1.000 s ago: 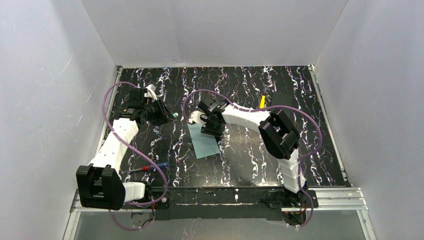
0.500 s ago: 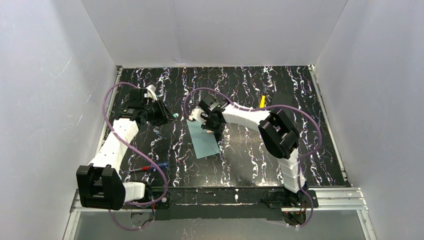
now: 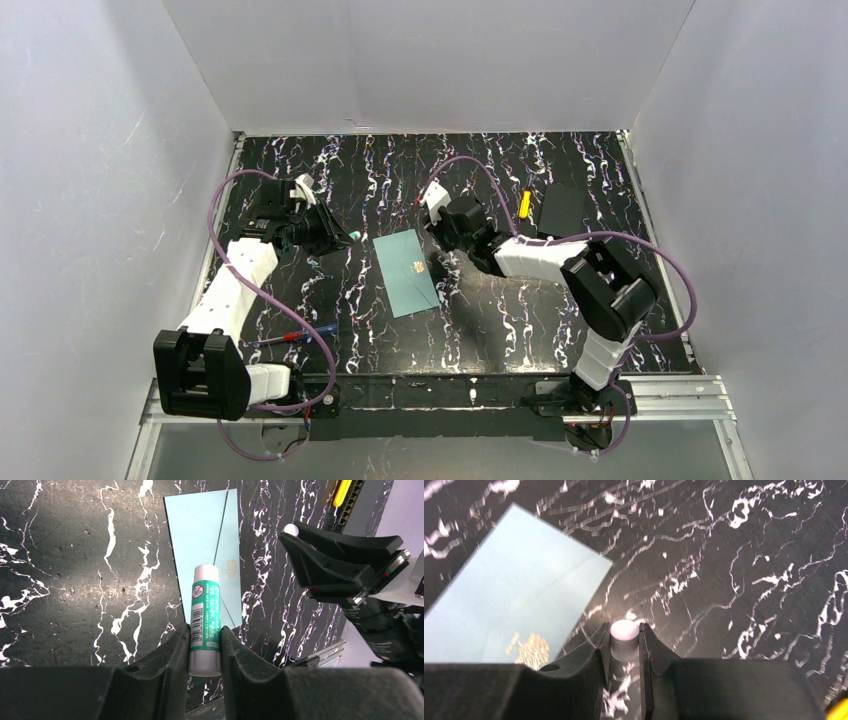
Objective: Place the letter into the envelope and seal it
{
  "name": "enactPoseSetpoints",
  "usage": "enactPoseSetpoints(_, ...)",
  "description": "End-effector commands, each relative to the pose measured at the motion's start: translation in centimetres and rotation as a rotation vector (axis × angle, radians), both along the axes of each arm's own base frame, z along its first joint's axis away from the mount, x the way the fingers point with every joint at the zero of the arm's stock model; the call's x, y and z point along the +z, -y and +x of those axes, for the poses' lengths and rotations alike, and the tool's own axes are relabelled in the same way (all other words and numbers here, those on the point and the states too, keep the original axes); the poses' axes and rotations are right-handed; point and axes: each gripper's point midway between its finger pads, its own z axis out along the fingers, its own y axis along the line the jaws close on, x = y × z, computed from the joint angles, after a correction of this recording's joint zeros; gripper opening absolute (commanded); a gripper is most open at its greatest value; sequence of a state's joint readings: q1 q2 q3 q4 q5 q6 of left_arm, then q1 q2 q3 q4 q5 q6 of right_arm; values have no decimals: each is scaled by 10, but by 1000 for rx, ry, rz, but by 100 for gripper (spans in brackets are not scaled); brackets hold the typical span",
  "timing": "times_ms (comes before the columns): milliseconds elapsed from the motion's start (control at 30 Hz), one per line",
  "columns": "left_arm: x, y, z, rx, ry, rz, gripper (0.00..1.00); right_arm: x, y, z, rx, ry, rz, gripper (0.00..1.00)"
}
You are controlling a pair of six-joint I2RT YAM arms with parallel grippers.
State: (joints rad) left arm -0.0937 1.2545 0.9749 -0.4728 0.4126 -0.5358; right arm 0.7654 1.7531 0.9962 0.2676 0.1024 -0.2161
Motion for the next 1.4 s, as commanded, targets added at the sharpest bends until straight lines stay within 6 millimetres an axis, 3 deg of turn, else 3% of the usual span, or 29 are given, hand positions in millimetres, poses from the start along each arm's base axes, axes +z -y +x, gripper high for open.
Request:
enactPoseSetpoints(0,13,3,-9,-11,10,-36,0,44,-31,27,-102,136,383,18)
enactPoseSetpoints(233,17,5,-11,-21,1,-44,0,41,-43,41,-101,190,528,20)
enactPoseSetpoints(367,19,11,-10,-23,6,-88,0,36,-36,49,-109,258,554,24)
enactPoseSetpoints(567,18,16,-5,-33,3,-114,0,16,-37,60,-117,324,545,27)
enactPoseSetpoints(733,22,19,2,-48,28,-127,0,-4,-34,57,-123,323,542,27)
enactPoseSetpoints(900,19,21,-2,-66,20,-139,0,-4,-33,57,-143,298,524,28)
enactPoseSetpoints(1067,17,24,-12,-75,0,-162,0,-13,-38,38,-122,178,515,31)
enactPoseSetpoints(1367,14,25,-31,-91,-7,-174,0,-13,-30,9,-129,183,511,34)
